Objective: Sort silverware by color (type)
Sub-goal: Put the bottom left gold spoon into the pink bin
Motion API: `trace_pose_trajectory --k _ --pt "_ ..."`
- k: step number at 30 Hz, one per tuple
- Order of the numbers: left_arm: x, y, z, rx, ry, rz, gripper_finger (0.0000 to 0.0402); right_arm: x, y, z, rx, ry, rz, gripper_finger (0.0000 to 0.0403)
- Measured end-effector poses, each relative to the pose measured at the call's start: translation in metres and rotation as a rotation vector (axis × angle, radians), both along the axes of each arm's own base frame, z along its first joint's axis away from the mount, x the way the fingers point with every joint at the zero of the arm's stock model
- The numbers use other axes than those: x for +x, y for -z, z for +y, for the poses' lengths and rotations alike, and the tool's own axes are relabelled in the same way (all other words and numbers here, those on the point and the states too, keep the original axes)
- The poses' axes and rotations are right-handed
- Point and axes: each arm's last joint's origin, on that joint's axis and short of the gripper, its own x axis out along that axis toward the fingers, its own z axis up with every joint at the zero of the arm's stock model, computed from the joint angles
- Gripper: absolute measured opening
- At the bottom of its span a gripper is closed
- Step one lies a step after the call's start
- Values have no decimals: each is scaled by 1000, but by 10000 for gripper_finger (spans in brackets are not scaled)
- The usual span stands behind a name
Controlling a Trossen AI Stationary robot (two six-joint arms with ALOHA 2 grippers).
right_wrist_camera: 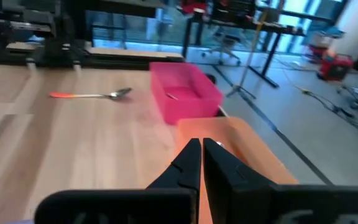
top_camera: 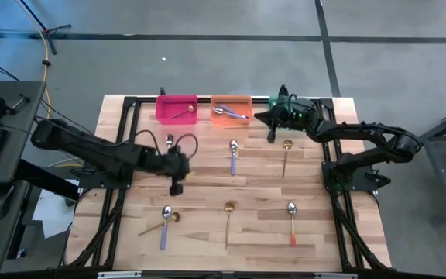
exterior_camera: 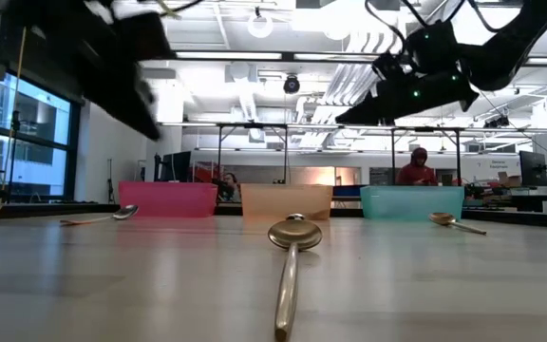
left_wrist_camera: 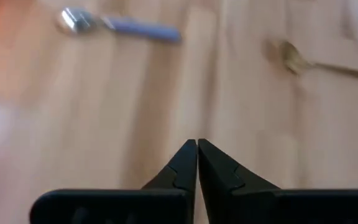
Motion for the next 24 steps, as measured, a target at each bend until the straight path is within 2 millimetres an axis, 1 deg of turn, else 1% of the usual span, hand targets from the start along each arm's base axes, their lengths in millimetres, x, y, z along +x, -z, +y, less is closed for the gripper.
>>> trace_pose_trajectory --k 6,10,12,17,24 --pt "-18 -13 -43 -130 -58 159 38 7 -1 11 -14 -50 -5 0" --pt "-38 -16 -63 -180 -126 270 59 7 -1 12 -11 -54 -5 0" --pt "-46 -15 -74 -220 -133 302 70 7 -1 11 -7 -43 -6 0" --pt "-55 -3 -100 -277 -129 396 104 7 -1 10 -15 6 -1 0" --pt "-54 23 -127 -308 -168 478 150 7 -1 10 -15 7 -1 0"
